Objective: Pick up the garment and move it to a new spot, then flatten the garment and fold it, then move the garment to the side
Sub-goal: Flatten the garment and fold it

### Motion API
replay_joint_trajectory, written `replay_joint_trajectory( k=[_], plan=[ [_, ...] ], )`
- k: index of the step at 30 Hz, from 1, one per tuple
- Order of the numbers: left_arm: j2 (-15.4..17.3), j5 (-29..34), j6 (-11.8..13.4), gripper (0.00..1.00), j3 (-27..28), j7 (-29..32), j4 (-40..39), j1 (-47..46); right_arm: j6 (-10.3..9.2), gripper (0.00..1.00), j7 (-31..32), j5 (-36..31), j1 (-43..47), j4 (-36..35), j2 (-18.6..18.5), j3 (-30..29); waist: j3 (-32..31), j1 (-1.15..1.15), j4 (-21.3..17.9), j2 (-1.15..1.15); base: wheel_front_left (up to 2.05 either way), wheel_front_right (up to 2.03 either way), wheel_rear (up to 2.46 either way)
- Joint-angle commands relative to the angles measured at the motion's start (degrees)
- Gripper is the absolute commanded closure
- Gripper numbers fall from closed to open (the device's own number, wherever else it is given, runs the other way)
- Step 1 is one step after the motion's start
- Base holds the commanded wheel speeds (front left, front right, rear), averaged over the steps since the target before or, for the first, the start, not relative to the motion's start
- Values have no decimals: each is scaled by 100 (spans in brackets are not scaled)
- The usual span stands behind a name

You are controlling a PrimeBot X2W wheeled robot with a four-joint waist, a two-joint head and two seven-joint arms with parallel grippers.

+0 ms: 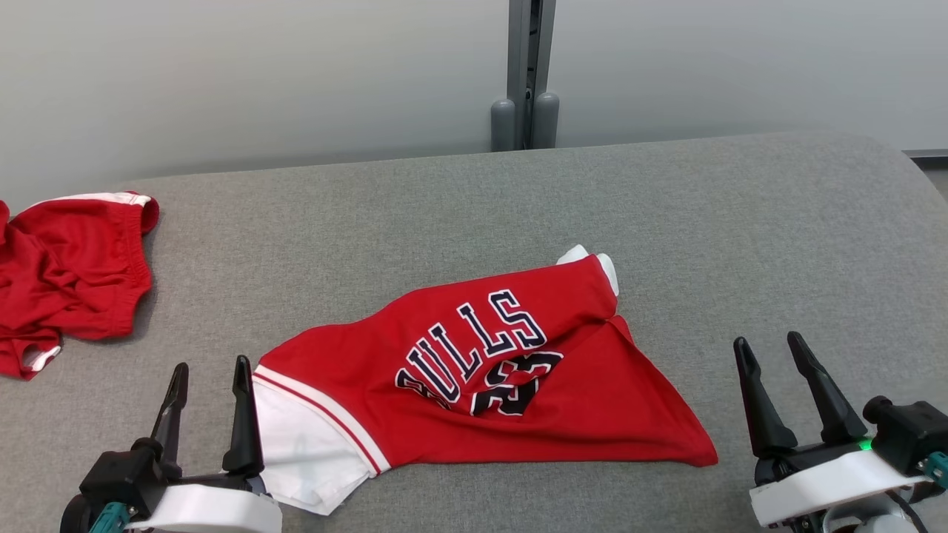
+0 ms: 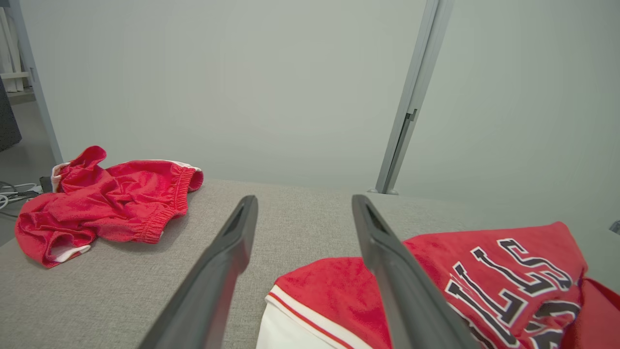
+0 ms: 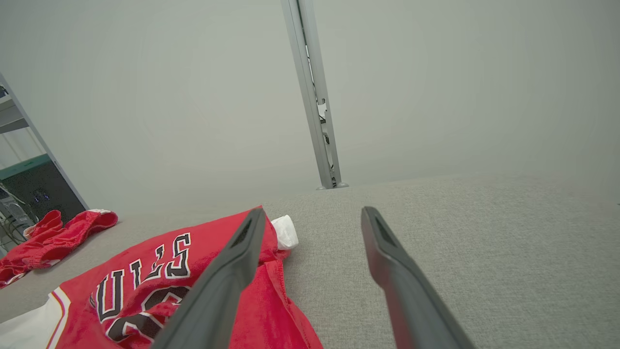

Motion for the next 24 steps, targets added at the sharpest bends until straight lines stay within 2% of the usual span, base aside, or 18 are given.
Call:
replay_joint_trajectory(
  k=[1,6,14,18,24],
  plan=[
    [14,-36,-3,0,55,-10,61,-73,1,0,-26,-10,-49,45,-43,15,-1,0,9,0,0,0,0],
    [60,-146,-32,0,58,126,284,-91,1,0,172,255,52,422,-167,226,-6,0,42,0,0,0,0],
    [218,-268,-18,0,20,849,386,-82,1,0,1158,739,-13,1296,-226,566,67,0,110,0,0,0,0],
    [317,-279,-6,0,28,1115,351,15,1,0,1288,889,-111,1473,-222,670,107,0,136,0,0,0,0],
    [514,-371,-44,0,-8,1831,317,113,1,0,1354,987,-335,1772,-233,760,202,0,166,0,0,0,0]
  ],
)
